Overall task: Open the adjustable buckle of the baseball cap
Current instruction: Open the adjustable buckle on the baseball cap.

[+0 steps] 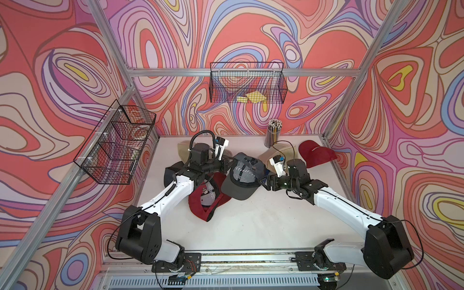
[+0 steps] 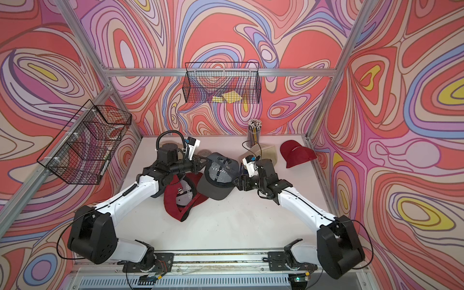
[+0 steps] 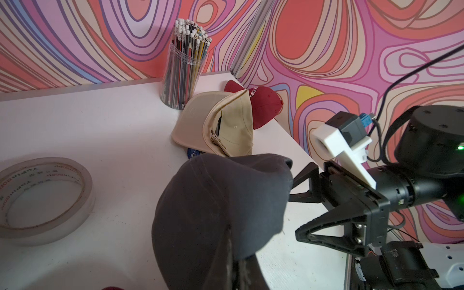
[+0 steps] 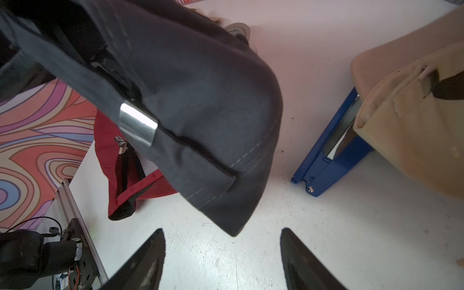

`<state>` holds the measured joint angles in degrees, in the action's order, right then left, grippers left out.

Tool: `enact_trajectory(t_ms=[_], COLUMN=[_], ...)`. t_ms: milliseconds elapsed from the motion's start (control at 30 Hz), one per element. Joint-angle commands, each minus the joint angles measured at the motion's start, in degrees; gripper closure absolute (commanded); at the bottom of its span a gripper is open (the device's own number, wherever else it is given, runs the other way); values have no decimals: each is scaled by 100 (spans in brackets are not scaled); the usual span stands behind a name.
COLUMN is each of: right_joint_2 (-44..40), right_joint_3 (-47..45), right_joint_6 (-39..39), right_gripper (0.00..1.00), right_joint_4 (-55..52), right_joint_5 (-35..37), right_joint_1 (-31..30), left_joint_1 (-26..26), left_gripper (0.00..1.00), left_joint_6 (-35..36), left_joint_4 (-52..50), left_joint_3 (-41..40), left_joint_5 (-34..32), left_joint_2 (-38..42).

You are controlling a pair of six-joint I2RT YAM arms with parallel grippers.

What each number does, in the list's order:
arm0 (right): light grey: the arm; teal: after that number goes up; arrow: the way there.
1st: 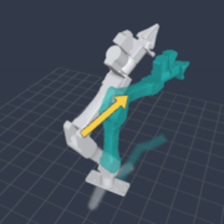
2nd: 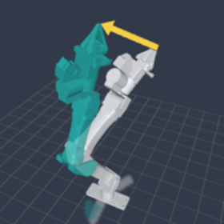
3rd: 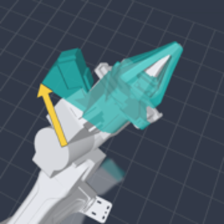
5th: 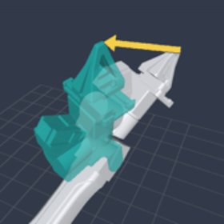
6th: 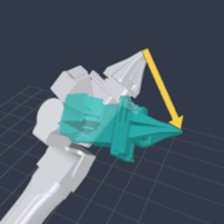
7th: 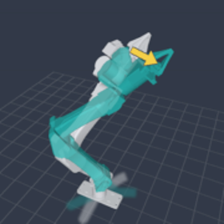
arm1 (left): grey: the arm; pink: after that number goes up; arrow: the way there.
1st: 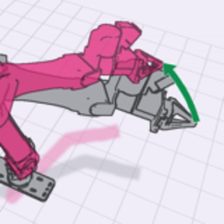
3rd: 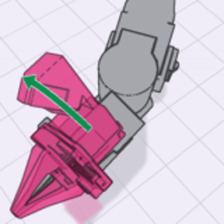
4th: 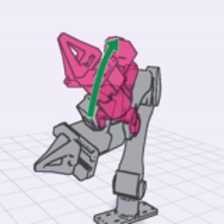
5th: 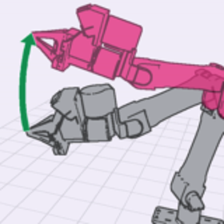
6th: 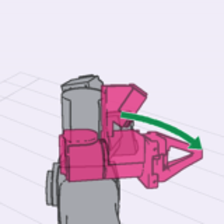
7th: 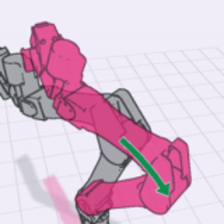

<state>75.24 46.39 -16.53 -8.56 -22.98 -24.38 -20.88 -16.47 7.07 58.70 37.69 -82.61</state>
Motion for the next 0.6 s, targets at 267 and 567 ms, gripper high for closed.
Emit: enact_trajectory(t_ms=[267, 567], right_joint_2=[230, 668], right_joint_3=[-707, -858], right_joint_6=[53, -163], right_gripper=[33, 28], right_joint_4=[1916, 2757], right_joint_5=[94, -128], right_joint_1=[-23, -17], left_joint_1=[67, 93], left_gripper=[100, 100], left_joint_6=[-239, -444], left_joint_4=[424, 690], left_joint_3=[-85, -144], left_joint_5=[226, 397], left_joint_2=[105, 61])
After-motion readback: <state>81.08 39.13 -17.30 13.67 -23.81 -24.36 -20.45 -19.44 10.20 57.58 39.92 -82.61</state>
